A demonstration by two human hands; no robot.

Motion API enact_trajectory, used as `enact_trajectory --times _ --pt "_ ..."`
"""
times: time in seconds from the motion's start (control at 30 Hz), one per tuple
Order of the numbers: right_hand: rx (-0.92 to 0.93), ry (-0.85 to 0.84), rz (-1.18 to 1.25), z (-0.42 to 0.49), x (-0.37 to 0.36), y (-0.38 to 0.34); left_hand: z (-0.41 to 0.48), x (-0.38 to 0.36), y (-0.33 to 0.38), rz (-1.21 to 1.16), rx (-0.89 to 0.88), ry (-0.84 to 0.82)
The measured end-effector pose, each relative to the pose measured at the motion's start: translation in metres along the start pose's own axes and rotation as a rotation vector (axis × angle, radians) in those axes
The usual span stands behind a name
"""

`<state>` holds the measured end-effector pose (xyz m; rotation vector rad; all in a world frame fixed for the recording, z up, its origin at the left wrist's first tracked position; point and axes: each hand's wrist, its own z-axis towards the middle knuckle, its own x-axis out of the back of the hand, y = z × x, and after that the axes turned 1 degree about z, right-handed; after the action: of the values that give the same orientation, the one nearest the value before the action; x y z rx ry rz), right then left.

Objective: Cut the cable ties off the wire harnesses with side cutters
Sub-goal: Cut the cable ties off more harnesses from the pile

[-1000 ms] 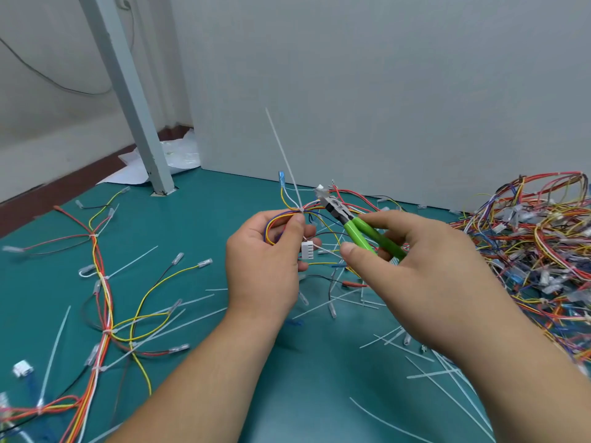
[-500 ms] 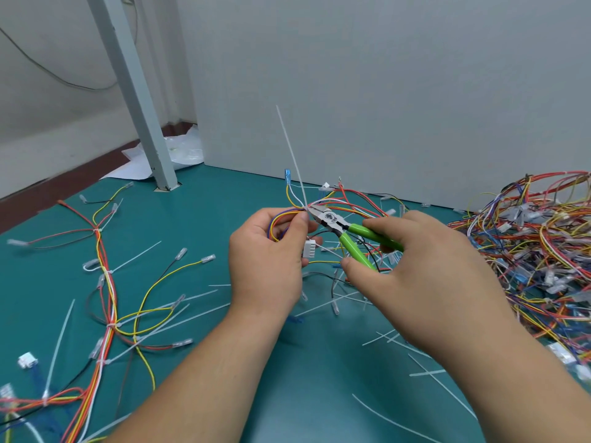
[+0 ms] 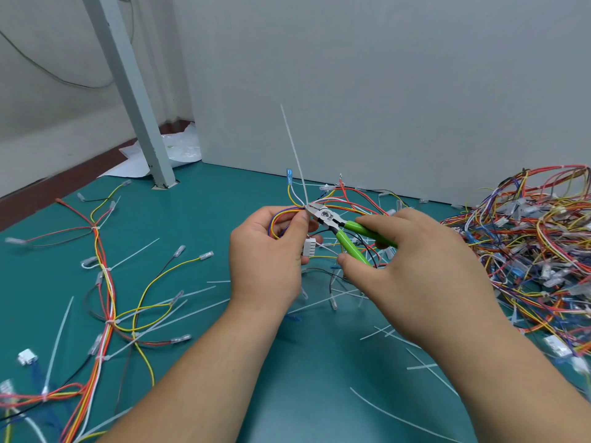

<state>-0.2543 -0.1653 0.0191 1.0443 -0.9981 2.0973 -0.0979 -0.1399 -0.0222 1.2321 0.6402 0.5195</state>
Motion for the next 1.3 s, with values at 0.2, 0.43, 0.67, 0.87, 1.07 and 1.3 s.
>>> enact_trajectory --times 0.2,0.43,0.67,0.87,1.07,1.3 --pt "0.001 0.004 -0.018 -0.0008 -0.0009 0.0009 -0.0002 0.0013 -0.0009 -0.006 0.011 -0.003" --pt "-0.002 0.034 -0.032 -0.0019 -0.0028 0.0001 0.0007 0.0017 -0.0014 0.009 0.022 -0.006" --pt "0.001 0.036 -0.064 -0.0013 -0.0033 0.002 0.0006 0.0009 -0.0025 0.012 0.025 -0.012" --pt "0.004 0.013 -0.083 -0.0005 -0.0039 0.0035 0.0009 0.0013 -0.0029 0.009 0.03 -0.016" --pt "0.006 -0.003 -0.082 0.0003 -0.0036 0.0039 0.001 0.0012 -0.0029 0.013 0.032 -0.022" --pt "0.001 -0.016 -0.066 0.0 -0.0017 0.0031 0.0012 0.0007 -0.0033 0.011 0.036 -0.026"
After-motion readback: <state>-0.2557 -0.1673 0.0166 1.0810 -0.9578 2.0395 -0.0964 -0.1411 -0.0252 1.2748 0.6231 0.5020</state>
